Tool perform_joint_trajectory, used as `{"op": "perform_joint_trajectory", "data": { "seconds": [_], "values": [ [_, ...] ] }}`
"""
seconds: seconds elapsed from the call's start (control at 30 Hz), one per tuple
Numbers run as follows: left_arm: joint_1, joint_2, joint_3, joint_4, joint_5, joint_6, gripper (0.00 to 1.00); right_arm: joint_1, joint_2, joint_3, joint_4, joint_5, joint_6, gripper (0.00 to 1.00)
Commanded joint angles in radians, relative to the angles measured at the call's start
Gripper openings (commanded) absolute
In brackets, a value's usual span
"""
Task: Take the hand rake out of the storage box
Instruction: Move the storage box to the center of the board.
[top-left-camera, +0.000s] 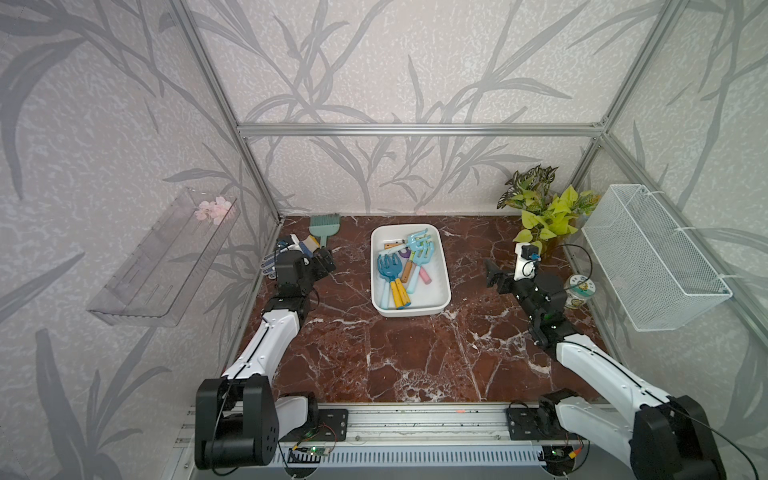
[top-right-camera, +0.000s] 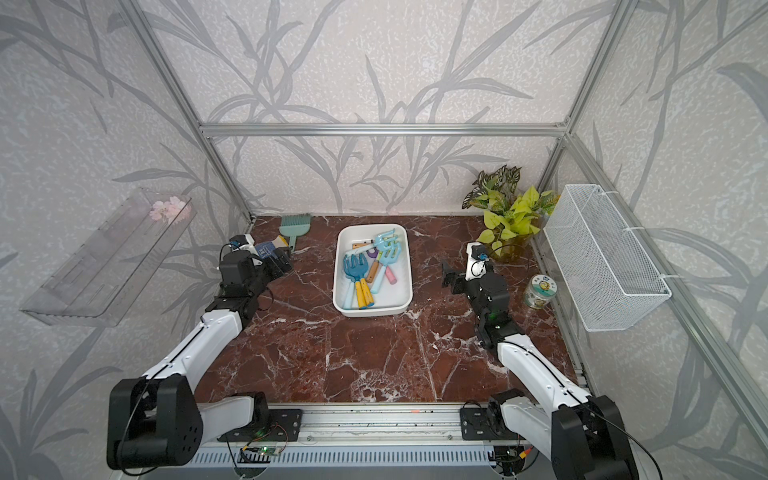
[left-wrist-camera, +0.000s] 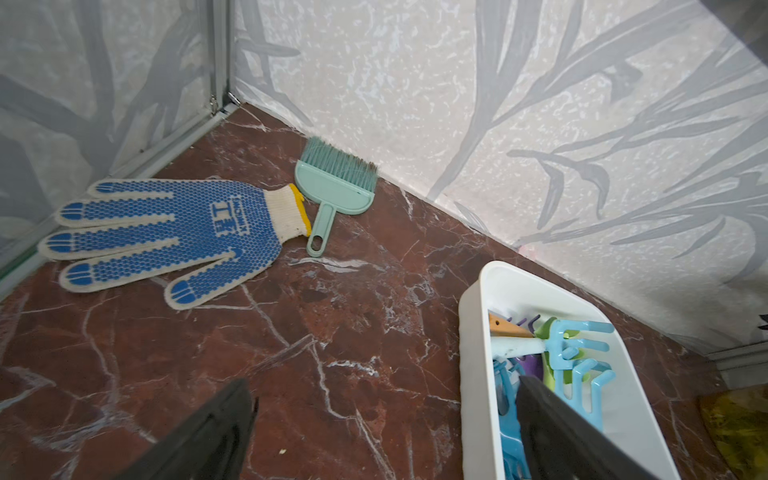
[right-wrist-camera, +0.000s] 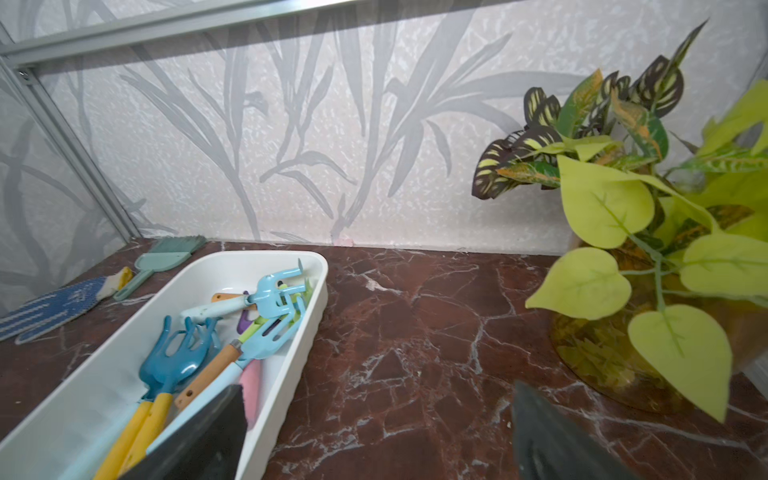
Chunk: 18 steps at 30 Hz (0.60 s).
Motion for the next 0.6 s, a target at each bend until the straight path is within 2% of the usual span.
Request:
{"op": "perform_joint_trajectory", "data": {
  "seconds": [0.0, 0.1, 0.27, 0.33, 0.43, 0.57],
  "values": [
    [-0.014, 0.051, 0.057, -0.039, 0.064, -0.038, 0.99, -0.033, 0.026, 0.049, -0.154, -0.155, 0.089, 0.99],
    [-0.032, 0.096, 0.081, -0.085, 0.054, -0.015, 0.98, -0.034, 0.102, 0.125, -0.235, -0.231, 0.083, 0.99],
    [-0.069, 0.153, 0.121, -0.139, 0.065, 0.004, 0.87, -0.032, 0.223, 0.215, -0.301, -0.348, 0.068, 0.99],
    [-0.105, 0.195, 0.149, -0.16, 0.066, 0.012, 0.82, -0.025, 0.277, 0.284, -0.382, -0.37, 0.058, 0.99],
    [-0.156, 0.268, 0.203, -0.19, 0.066, 0.017, 0.8, 0.009, 0.325, 0.345, -0.436, -0.334, 0.047, 0.99],
    [-0.194, 0.335, 0.254, -0.208, 0.063, 0.007, 0.8, 0.105, 0.376, 0.449, -0.551, -0.206, -0.005, 0.99]
  ]
}}
